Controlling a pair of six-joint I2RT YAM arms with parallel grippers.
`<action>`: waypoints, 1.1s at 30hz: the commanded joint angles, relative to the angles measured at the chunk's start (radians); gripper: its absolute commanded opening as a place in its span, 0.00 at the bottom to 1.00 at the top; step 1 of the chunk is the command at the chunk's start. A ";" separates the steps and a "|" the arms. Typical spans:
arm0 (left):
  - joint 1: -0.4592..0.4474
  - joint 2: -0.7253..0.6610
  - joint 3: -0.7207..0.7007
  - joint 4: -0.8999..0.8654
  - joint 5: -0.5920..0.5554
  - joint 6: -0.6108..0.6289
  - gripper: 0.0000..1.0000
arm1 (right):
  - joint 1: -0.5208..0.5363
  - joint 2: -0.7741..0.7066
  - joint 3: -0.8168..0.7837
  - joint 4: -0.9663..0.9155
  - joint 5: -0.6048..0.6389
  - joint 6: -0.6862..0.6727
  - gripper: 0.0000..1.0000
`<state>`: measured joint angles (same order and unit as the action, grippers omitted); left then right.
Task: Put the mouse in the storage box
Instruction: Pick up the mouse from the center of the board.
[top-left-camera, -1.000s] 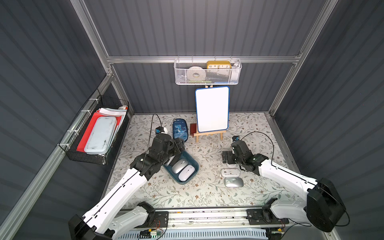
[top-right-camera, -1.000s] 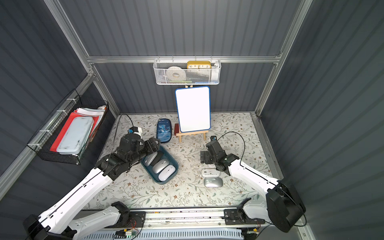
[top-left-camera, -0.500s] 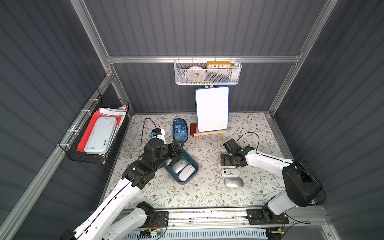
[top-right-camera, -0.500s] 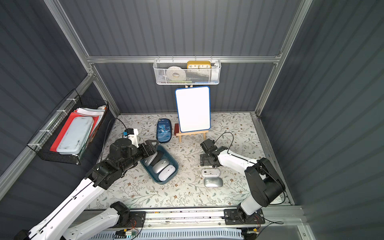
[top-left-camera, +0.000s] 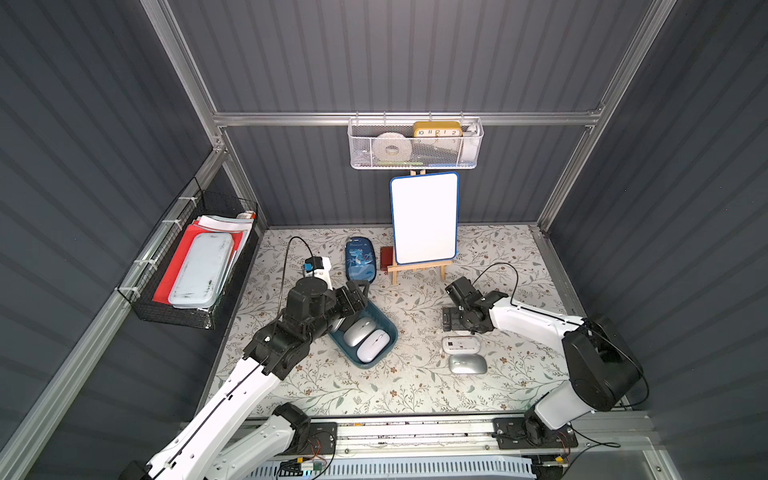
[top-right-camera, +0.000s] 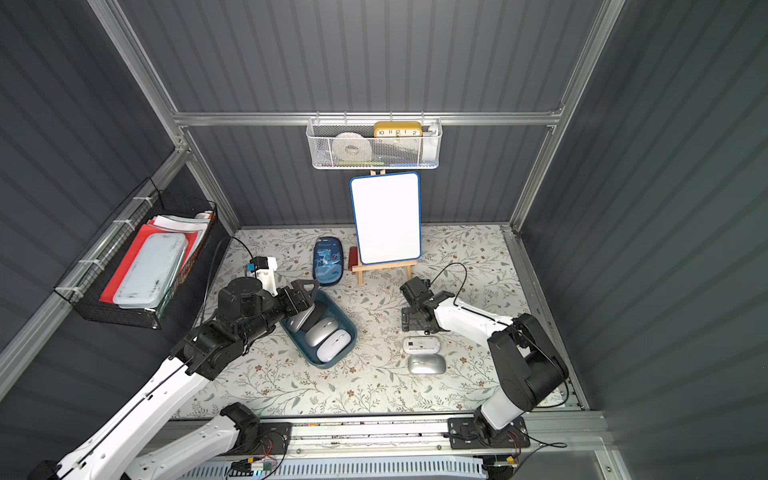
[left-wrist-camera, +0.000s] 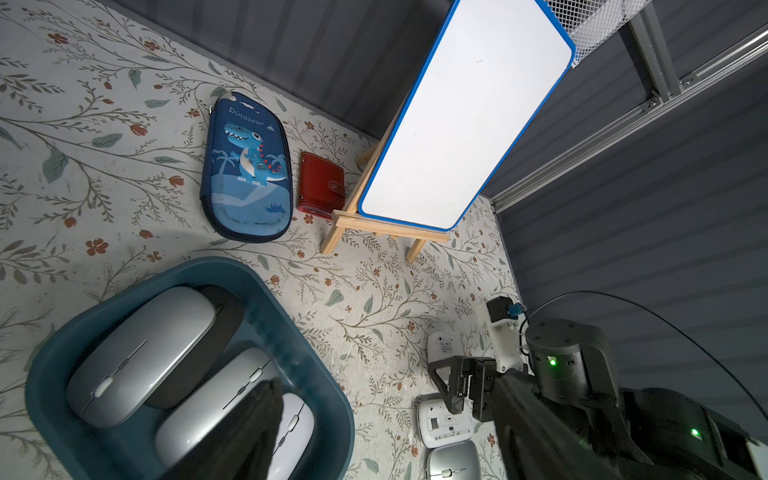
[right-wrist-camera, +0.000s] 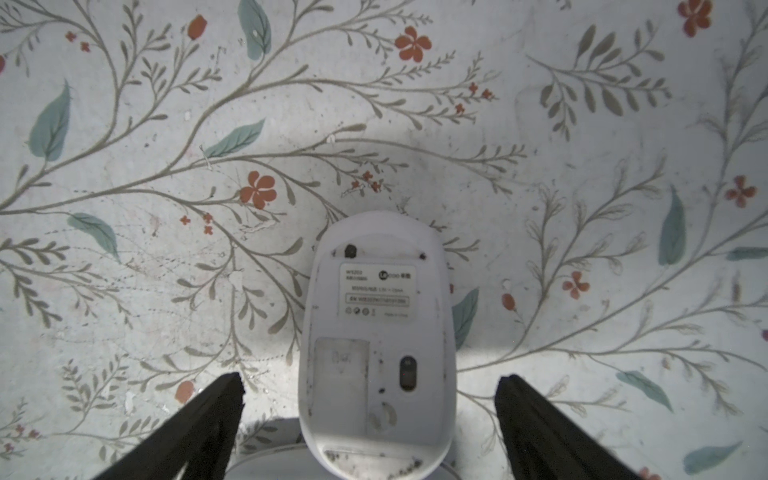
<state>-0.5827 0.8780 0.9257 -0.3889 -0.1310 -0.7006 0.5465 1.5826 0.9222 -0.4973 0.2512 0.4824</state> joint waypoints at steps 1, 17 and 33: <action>-0.002 -0.016 -0.015 0.019 0.017 0.027 0.85 | -0.006 0.014 0.029 -0.037 0.030 0.020 0.99; -0.002 -0.007 -0.016 0.021 0.017 0.027 0.86 | -0.053 0.108 0.041 0.006 -0.037 0.037 0.86; -0.001 0.028 -0.011 0.021 0.020 0.015 0.86 | -0.063 -0.006 -0.041 0.134 -0.133 -0.008 0.38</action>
<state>-0.5827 0.8921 0.9215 -0.3813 -0.1226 -0.6975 0.4877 1.6588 0.9108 -0.4091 0.1474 0.5045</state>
